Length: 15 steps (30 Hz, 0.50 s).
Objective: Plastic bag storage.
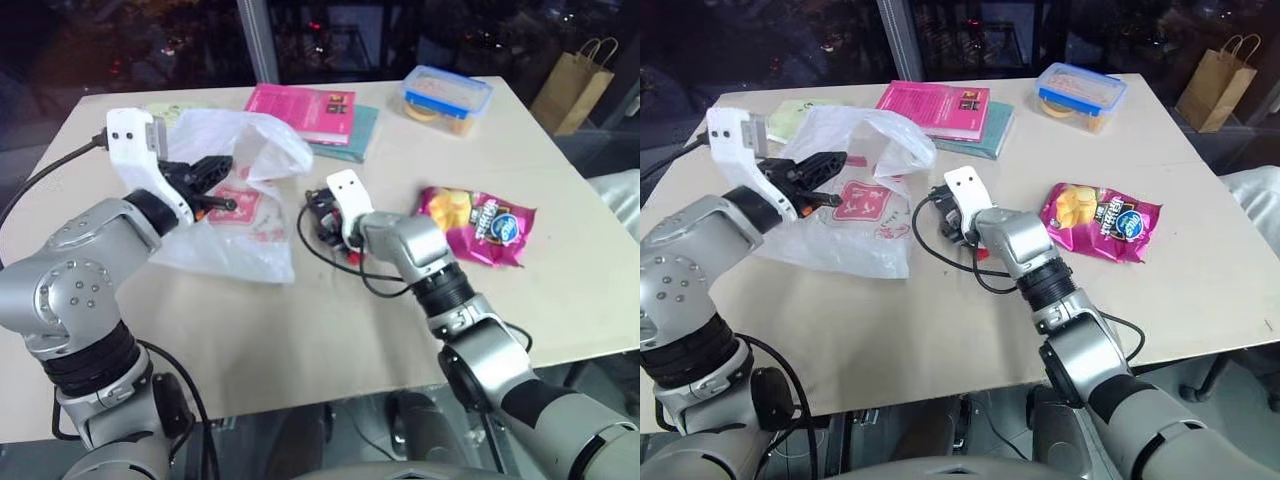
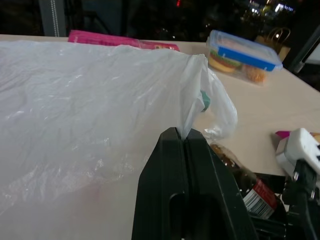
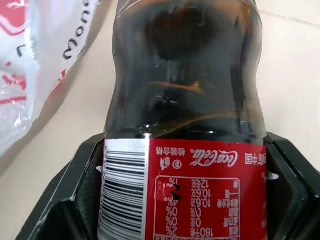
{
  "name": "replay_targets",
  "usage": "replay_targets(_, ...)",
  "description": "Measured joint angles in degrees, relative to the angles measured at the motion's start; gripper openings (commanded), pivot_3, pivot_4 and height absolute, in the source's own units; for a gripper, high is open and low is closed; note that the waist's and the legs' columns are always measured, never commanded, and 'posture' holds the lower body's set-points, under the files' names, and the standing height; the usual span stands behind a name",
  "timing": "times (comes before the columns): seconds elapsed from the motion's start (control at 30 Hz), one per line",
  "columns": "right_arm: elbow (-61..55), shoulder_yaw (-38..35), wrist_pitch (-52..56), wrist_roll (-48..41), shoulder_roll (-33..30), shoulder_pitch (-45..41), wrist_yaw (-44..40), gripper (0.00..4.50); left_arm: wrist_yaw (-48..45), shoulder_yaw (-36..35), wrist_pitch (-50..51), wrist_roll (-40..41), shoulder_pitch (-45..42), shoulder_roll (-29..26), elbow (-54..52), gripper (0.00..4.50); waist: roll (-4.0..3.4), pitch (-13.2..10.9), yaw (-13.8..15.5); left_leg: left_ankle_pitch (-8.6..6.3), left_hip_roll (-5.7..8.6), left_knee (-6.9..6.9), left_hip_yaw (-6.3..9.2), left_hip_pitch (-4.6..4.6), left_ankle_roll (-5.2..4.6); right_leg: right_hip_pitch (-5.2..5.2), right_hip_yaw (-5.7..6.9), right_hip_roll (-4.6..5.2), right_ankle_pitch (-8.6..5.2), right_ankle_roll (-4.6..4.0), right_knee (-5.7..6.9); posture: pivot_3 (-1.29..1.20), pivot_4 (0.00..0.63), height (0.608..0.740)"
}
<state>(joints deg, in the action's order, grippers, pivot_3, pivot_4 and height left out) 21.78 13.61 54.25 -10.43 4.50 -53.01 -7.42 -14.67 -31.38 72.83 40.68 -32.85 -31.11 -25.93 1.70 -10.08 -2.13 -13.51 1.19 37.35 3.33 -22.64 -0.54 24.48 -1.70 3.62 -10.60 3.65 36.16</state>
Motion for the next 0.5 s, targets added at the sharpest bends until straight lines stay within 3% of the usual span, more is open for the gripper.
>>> replay_targets(0.23,-18.17,4.69,3.28,-3.4,-11.47,6.44,-15.0,3.21,-2.17,-4.06,4.59,7.38,-0.53,-2.2,3.16,0.0,-0.08,-0.1,-0.09,0.07,0.01,-0.04,0.21,-0.33,0.12,0.18,0.23,0.03,0.0,0.0,-0.18,0.0,0.15,0.74)
replay_targets(0.5,-26.45,7.49,6.32,-6.71,-13.24,3.85,-22.07,3.21,-3.11,-1.67,9.15,18.6,-3.54,-1.0,2.66,0.0,-0.09,-0.1,-0.38,0.03,-0.08,-0.21,0.23,-0.27,0.05,0.23,0.18,0.02,-0.01,-0.01,-0.19,0.0,0.15,0.74)
